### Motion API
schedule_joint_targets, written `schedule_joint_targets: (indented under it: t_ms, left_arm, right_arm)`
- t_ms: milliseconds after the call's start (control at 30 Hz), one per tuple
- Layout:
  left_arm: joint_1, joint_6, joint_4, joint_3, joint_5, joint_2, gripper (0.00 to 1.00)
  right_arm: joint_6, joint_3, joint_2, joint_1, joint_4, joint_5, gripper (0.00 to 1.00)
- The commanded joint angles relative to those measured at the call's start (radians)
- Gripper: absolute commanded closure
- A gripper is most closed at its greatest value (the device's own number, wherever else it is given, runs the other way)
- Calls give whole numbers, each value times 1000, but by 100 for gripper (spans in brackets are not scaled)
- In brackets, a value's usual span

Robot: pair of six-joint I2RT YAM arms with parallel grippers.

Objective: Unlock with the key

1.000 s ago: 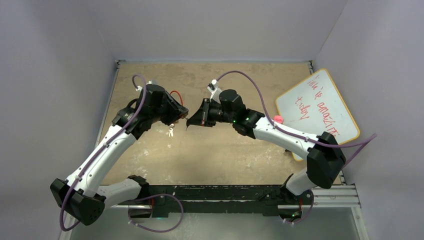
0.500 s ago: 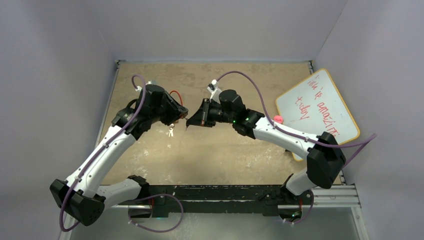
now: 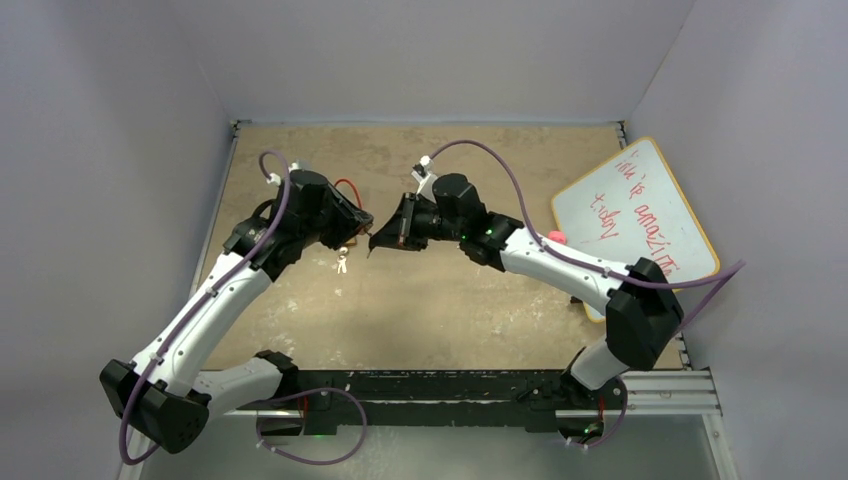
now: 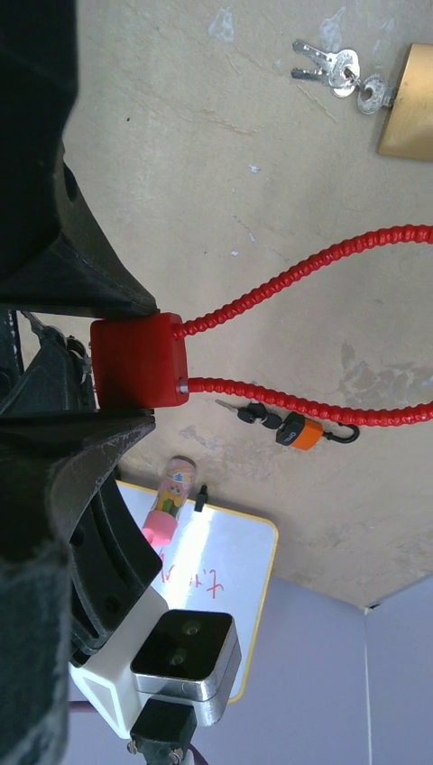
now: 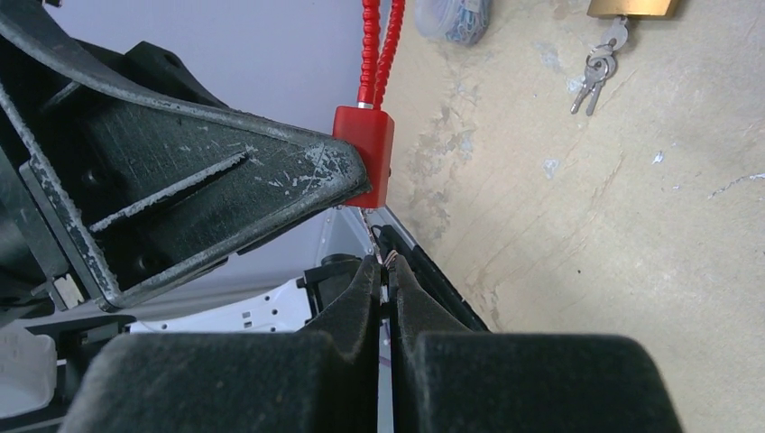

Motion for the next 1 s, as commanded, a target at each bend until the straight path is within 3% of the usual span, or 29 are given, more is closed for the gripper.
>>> schedule_joint_targets:
  t_ms: [0,600,967]
  left_arm:
    - [-2,-35,114,-36,17,-45,100]
    - [-2,-76,186,-107,-61,-44,100]
    - [-2,-72,109,-65,-58,2,100]
  right_arm:
    - [29,81,31,-12,-37,18,100]
    - [114,246,138,-12,-120,42,100]
    - [-55,307,157,-12,-196,190,100]
